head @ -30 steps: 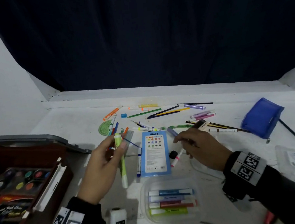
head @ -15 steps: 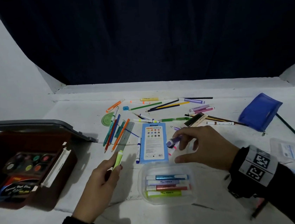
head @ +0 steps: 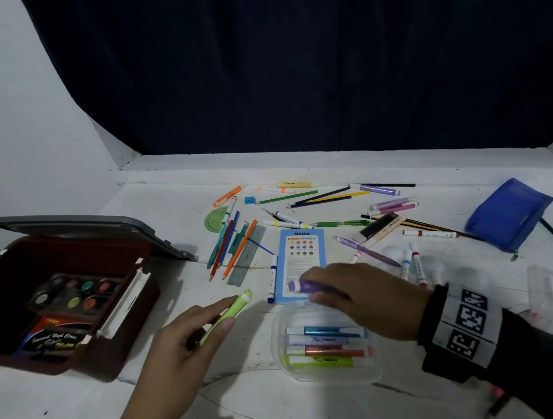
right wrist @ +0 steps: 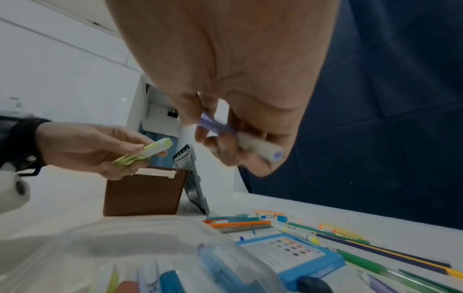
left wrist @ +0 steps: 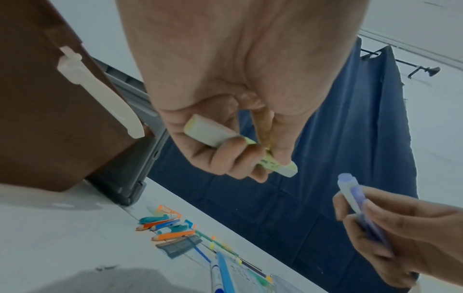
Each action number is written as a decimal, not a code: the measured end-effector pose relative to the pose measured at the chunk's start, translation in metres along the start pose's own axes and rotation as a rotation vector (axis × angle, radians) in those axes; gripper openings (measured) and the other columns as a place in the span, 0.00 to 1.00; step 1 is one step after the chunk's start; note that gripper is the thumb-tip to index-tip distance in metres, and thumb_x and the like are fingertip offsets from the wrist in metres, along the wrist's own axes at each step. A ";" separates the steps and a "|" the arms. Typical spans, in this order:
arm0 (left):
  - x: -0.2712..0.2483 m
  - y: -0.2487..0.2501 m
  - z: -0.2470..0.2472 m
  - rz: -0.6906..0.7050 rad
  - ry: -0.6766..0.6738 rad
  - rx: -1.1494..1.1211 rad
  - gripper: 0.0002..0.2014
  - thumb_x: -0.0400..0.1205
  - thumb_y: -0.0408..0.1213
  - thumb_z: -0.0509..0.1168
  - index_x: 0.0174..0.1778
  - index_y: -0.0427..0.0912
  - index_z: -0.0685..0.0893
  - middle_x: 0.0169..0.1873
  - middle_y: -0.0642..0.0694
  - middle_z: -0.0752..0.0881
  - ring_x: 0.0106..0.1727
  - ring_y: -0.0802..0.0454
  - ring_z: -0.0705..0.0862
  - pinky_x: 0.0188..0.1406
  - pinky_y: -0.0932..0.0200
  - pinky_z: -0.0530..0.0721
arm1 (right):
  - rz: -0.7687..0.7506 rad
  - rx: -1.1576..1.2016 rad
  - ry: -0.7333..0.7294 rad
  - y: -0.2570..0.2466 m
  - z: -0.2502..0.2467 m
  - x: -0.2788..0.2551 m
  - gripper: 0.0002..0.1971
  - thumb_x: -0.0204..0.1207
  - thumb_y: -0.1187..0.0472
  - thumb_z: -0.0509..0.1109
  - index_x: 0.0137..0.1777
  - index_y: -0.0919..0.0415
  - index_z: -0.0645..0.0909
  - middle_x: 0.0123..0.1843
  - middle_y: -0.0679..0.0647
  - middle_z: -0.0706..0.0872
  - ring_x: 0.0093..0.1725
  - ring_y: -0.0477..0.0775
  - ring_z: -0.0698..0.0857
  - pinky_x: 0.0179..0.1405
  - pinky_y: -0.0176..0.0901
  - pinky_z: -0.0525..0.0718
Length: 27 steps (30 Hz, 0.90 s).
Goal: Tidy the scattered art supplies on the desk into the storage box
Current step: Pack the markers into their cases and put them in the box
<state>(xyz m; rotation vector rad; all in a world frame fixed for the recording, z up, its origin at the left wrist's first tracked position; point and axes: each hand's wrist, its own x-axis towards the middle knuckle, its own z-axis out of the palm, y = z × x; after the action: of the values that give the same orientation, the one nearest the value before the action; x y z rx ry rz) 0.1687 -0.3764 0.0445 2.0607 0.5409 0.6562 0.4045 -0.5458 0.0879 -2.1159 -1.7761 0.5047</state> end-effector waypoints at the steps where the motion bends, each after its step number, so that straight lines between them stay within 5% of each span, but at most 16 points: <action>1: 0.000 -0.003 -0.001 -0.001 -0.011 0.024 0.17 0.81 0.40 0.69 0.63 0.64 0.87 0.39 0.51 0.85 0.33 0.49 0.77 0.35 0.55 0.76 | 0.017 -0.063 -0.062 0.000 0.004 0.000 0.18 0.88 0.46 0.51 0.75 0.44 0.68 0.62 0.47 0.81 0.60 0.45 0.78 0.62 0.44 0.78; 4: -0.001 -0.007 -0.004 0.020 -0.050 0.090 0.16 0.84 0.41 0.67 0.66 0.64 0.85 0.41 0.50 0.82 0.37 0.49 0.78 0.37 0.55 0.76 | 0.037 -0.196 -0.183 0.002 0.013 0.000 0.23 0.89 0.57 0.53 0.83 0.53 0.60 0.68 0.53 0.75 0.63 0.48 0.73 0.65 0.40 0.74; 7: 0.000 -0.009 -0.007 0.028 -0.062 0.105 0.15 0.85 0.44 0.67 0.66 0.61 0.86 0.43 0.54 0.81 0.38 0.53 0.79 0.37 0.62 0.75 | 0.042 -0.243 -0.211 0.005 0.017 0.001 0.21 0.86 0.62 0.58 0.78 0.56 0.69 0.64 0.55 0.77 0.58 0.50 0.75 0.57 0.38 0.73; 12: 0.006 -0.004 -0.002 0.030 -0.137 0.083 0.13 0.80 0.40 0.71 0.58 0.59 0.90 0.47 0.56 0.87 0.44 0.56 0.86 0.40 0.59 0.82 | 0.079 -0.261 -0.231 0.008 0.024 0.002 0.16 0.87 0.58 0.57 0.70 0.57 0.79 0.62 0.56 0.84 0.59 0.53 0.80 0.59 0.45 0.78; 16: 0.016 0.001 0.014 0.161 -0.298 0.203 0.10 0.82 0.51 0.69 0.58 0.60 0.90 0.50 0.65 0.86 0.52 0.62 0.86 0.49 0.60 0.84 | 0.066 -0.248 -0.196 0.015 0.035 0.004 0.13 0.87 0.55 0.58 0.63 0.56 0.81 0.58 0.55 0.87 0.53 0.53 0.83 0.54 0.44 0.80; 19: 0.027 0.002 0.029 0.255 -0.425 0.349 0.15 0.82 0.59 0.62 0.62 0.63 0.87 0.51 0.67 0.84 0.55 0.67 0.81 0.54 0.65 0.81 | 0.085 -0.258 -0.183 0.021 0.047 0.006 0.12 0.86 0.55 0.60 0.64 0.55 0.80 0.59 0.55 0.86 0.55 0.55 0.83 0.53 0.44 0.80; 23: 0.042 0.005 0.054 0.337 -0.527 0.488 0.13 0.84 0.52 0.66 0.64 0.61 0.87 0.54 0.63 0.83 0.57 0.66 0.76 0.54 0.77 0.69 | 0.083 -0.224 -0.158 0.027 0.054 0.007 0.11 0.85 0.55 0.62 0.63 0.54 0.80 0.58 0.55 0.87 0.54 0.54 0.83 0.49 0.40 0.75; 27: 0.053 0.010 0.076 0.374 -0.580 0.584 0.14 0.82 0.49 0.67 0.64 0.57 0.87 0.57 0.57 0.85 0.61 0.56 0.80 0.63 0.56 0.80 | 0.081 -0.133 -0.135 0.032 0.049 0.005 0.11 0.83 0.60 0.65 0.62 0.55 0.83 0.57 0.55 0.88 0.55 0.54 0.86 0.55 0.42 0.81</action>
<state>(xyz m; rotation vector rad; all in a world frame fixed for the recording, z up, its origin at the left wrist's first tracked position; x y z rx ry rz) 0.2578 -0.3967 0.0299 2.7877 -0.0082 0.0661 0.4101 -0.5453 0.0288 -2.3018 -1.8498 0.5780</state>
